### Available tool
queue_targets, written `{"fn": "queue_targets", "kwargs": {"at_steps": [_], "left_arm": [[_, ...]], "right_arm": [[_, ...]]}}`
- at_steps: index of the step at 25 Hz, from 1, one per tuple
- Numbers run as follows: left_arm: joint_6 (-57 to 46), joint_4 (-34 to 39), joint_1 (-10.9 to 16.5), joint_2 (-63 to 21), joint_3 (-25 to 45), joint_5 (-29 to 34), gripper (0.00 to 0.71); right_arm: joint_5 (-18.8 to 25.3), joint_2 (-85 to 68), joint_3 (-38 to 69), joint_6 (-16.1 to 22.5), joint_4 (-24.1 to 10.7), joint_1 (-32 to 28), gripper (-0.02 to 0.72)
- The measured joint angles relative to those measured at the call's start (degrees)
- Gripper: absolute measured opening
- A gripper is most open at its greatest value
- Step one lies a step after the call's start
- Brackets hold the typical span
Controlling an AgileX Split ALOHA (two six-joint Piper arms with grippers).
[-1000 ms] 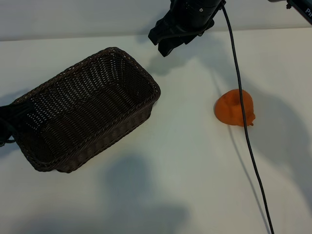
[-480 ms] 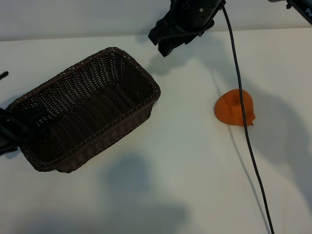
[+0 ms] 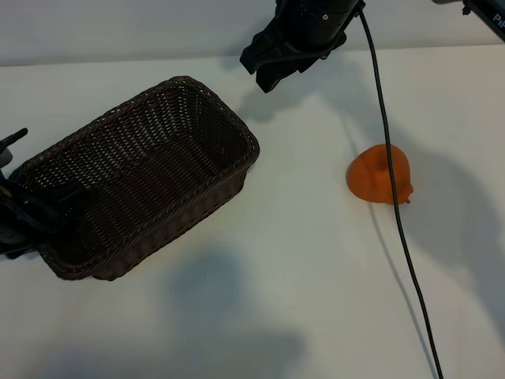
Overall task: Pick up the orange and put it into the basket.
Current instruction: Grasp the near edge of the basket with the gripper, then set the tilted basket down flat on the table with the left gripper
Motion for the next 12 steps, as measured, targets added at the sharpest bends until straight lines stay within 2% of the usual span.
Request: {"fn": "queue_targets", "kwargs": {"at_steps": [1,2,8,12], "left_arm": [[-0.06,-0.97,0.0,0.0,0.36,-1.04,0.213],[-0.47,-2.08,0.0,0.0,0.62,-2.24,0.168],[1.49,-4.1,0.12,0.0,1.04,-4.14,0.168],[6.28,-8.49,0.12,0.0,1.04,-4.37,0.165]], "right_arm": [[-0.05,0.1,0.0,0.0,0.0,0.0,0.559],[-0.05,0.16,0.0,0.0,0.0,0.0,0.559],[-0.05,0.22,0.0,-0.05,0.0,0.0,0.559],[-0.05,0.22,0.0,-0.05,0.0,0.0,0.559]]}}
